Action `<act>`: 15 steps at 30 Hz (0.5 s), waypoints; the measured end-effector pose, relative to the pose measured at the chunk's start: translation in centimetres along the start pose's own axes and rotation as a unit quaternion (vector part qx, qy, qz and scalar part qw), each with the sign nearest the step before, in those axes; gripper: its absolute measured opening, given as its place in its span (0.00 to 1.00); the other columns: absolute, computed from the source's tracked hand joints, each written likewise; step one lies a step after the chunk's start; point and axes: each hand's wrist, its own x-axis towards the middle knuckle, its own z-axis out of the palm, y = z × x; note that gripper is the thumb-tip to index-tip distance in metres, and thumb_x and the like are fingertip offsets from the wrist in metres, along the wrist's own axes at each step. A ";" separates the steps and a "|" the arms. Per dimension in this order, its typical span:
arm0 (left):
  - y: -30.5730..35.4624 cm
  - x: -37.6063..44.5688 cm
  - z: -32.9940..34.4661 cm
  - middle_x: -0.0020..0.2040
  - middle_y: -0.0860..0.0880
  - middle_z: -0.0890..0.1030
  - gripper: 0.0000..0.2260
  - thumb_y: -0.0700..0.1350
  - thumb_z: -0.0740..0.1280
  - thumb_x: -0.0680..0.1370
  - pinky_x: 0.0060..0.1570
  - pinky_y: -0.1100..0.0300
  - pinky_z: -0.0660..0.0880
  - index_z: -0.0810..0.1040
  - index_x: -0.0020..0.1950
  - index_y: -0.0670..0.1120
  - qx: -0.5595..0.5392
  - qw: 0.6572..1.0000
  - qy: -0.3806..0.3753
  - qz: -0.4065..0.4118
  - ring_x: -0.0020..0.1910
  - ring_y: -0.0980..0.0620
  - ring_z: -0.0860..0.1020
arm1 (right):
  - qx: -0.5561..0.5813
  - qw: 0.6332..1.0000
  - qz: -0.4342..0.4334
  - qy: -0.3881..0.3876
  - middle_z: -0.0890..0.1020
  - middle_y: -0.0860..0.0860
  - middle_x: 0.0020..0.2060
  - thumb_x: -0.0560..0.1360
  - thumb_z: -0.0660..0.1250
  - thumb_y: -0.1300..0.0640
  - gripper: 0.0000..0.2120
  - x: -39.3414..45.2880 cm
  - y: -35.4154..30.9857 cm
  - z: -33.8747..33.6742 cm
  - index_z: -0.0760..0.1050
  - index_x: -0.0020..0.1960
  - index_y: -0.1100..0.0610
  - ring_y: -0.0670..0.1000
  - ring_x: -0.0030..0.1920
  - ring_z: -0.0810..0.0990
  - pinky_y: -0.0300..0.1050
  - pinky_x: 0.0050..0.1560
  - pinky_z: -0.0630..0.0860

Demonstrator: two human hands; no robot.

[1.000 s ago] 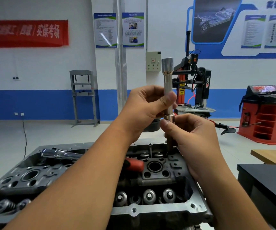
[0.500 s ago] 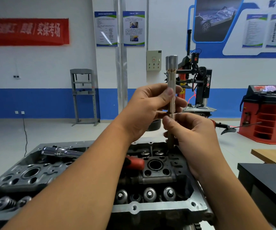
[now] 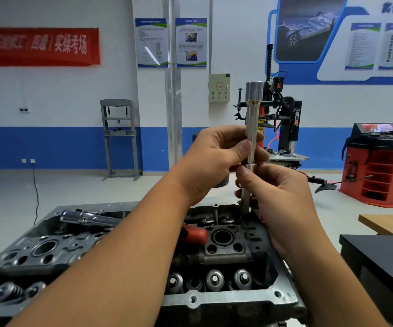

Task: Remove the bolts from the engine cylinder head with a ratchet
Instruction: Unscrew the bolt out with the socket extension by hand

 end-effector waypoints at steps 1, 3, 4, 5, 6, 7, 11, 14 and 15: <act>0.1 0.0 0.0 0.45 0.44 0.87 0.06 0.35 0.67 0.82 0.55 0.45 0.82 0.81 0.58 0.39 0.008 1.000 0.009 0.009 0.48 0.44 0.85 | 0.003 1.000 0.002 -0.001 0.86 0.55 0.35 0.75 0.78 0.53 0.03 0.0 0.0 0.0 0.86 0.42 0.49 0.54 0.37 0.83 0.54 0.41 0.78; 0.4 -0.1 0.1 0.45 0.41 0.86 0.10 0.38 0.75 0.74 0.56 0.39 0.82 0.82 0.54 0.37 0.000 0.999 0.036 0.025 0.47 0.43 0.84 | 0.000 1.000 -0.005 0.007 0.85 0.57 0.35 0.72 0.81 0.53 0.04 -0.1 0.0 -0.1 0.86 0.42 0.50 0.55 0.37 0.81 0.55 0.42 0.78; 0.5 -0.2 0.1 0.45 0.41 0.86 0.14 0.41 0.77 0.70 0.58 0.35 0.80 0.82 0.52 0.37 -0.006 0.999 0.047 0.028 0.46 0.42 0.84 | 0.000 1.000 -0.008 0.013 0.85 0.57 0.35 0.71 0.81 0.53 0.05 -0.2 0.0 -0.1 0.85 0.42 0.50 0.55 0.36 0.81 0.55 0.41 0.78; 0.6 -0.2 0.1 0.45 0.41 0.85 0.16 0.44 0.77 0.69 0.59 0.32 0.77 0.82 0.52 0.37 -0.013 0.998 0.050 0.025 0.46 0.42 0.83 | 0.003 1.000 -0.010 0.019 0.85 0.57 0.35 0.70 0.82 0.53 0.06 -0.2 -0.1 -0.1 0.85 0.41 0.50 0.55 0.36 0.81 0.56 0.41 0.78; 0.6 -0.2 0.1 0.45 0.42 0.86 0.15 0.46 0.75 0.71 0.60 0.32 0.77 0.82 0.53 0.38 -0.018 0.999 0.039 0.018 0.47 0.42 0.83 | 0.004 1.000 -0.011 0.022 0.85 0.57 0.35 0.70 0.81 0.53 0.06 -0.3 -0.2 0.0 0.85 0.41 0.50 0.57 0.36 0.81 0.58 0.41 0.79; 0.5 -0.2 0.1 0.46 0.42 0.86 0.12 0.46 0.72 0.76 0.60 0.33 0.77 0.82 0.55 0.40 -0.023 1.000 0.019 0.008 0.49 0.42 0.83 | 0.002 1.000 -0.010 0.020 0.85 0.57 0.35 0.70 0.81 0.51 0.06 -0.3 -0.3 0.1 0.85 0.41 0.50 0.59 0.36 0.82 0.60 0.41 0.80; 0.1 0.0 0.0 0.46 0.44 0.87 0.07 0.36 0.65 0.84 0.54 0.45 0.81 0.81 0.58 0.41 -0.008 1.000 -0.006 0.007 0.49 0.44 0.85 | 0.024 1.000 0.010 0.003 0.86 0.53 0.35 0.73 0.78 0.53 0.06 -0.2 -0.5 0.1 0.85 0.39 0.53 0.55 0.38 0.84 0.52 0.40 0.79; 0.4 -0.2 -0.1 0.44 0.44 0.86 0.09 0.39 0.75 0.75 0.56 0.39 0.81 0.82 0.53 0.40 -0.002 0.999 0.037 0.024 0.46 0.44 0.84 | 0.022 1.000 0.008 0.002 0.86 0.53 0.34 0.72 0.80 0.54 0.04 -0.3 -0.4 0.0 0.86 0.40 0.51 0.52 0.35 0.83 0.51 0.39 0.78; 0.5 -0.3 -0.1 0.44 0.43 0.86 0.12 0.42 0.78 0.71 0.58 0.33 0.79 0.82 0.51 0.40 -0.003 0.998 0.050 0.023 0.45 0.44 0.83 | 0.021 1.000 0.003 0.007 0.86 0.52 0.33 0.71 0.80 0.54 0.05 -0.3 -0.4 -0.1 0.85 0.40 0.51 0.51 0.35 0.83 0.51 0.38 0.78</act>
